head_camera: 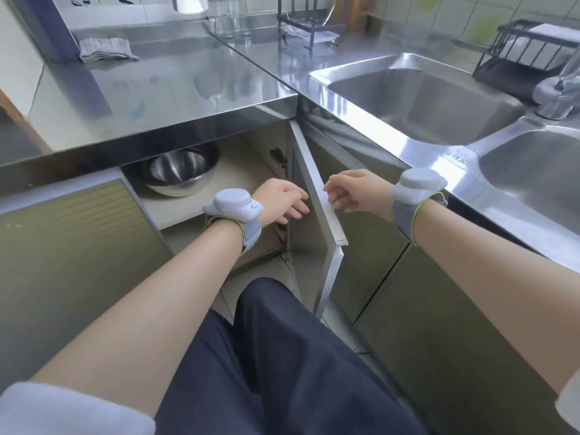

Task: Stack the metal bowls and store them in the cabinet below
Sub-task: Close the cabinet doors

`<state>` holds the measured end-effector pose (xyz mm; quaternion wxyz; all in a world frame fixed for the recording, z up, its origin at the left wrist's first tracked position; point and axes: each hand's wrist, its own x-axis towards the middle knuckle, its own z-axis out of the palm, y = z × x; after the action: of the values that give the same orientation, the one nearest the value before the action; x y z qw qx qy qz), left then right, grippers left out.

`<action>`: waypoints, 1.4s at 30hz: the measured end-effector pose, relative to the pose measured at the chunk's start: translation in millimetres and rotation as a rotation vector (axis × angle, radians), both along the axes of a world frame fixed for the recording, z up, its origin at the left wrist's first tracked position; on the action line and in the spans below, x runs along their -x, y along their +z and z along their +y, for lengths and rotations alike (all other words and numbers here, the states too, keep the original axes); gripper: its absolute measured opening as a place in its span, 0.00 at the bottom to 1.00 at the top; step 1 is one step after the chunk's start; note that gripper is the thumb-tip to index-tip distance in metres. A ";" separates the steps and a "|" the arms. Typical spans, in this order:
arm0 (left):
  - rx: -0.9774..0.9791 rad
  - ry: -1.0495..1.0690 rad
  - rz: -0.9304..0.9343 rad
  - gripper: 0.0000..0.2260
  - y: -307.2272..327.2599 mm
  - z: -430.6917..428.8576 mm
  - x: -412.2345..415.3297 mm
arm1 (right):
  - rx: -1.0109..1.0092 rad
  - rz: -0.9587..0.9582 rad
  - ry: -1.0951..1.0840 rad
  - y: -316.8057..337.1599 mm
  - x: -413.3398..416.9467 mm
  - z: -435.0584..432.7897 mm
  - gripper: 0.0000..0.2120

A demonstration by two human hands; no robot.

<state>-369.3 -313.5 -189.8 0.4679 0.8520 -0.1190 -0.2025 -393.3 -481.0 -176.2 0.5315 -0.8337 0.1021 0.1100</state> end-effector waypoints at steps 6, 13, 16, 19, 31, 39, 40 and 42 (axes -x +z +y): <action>-0.037 -0.052 0.024 0.13 -11.7 -8.6 9.5 | 0.044 0.148 -0.070 -27.1 6.5 -2.1 0.18; -0.028 -0.048 0.097 0.09 -13.2 0.3 16.5 | 0.035 0.108 -0.063 -43.5 4.1 14.0 0.22; -0.034 -0.028 0.120 0.08 -13.5 9.8 19.5 | -0.016 0.083 -0.058 -46.9 2.0 27.4 0.23; -0.073 0.031 0.140 0.08 -16.5 24.2 19.4 | -0.108 0.075 -0.028 -49.8 -0.3 48.0 0.23; 0.047 0.453 0.119 0.10 -26.7 126.9 20.5 | -0.278 0.132 0.168 -52.6 -28.0 131.1 0.19; 0.234 0.558 0.108 0.09 -30.4 178.3 13.8 | -0.303 0.124 0.275 -54.9 -58.4 170.7 0.10; 0.240 0.560 0.099 0.09 -31.9 181.9 12.0 | -0.288 0.124 0.282 -54.9 -62.5 175.2 0.10; 0.257 0.570 0.072 0.10 -35.2 186.9 7.7 | -0.243 0.123 0.305 -56.2 -70.5 183.2 0.13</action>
<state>-377.0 -126.5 -225.0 0.6136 0.7772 0.1167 -0.0765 -322.8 -297.8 -232.4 0.5980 -0.7610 -0.0072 0.2515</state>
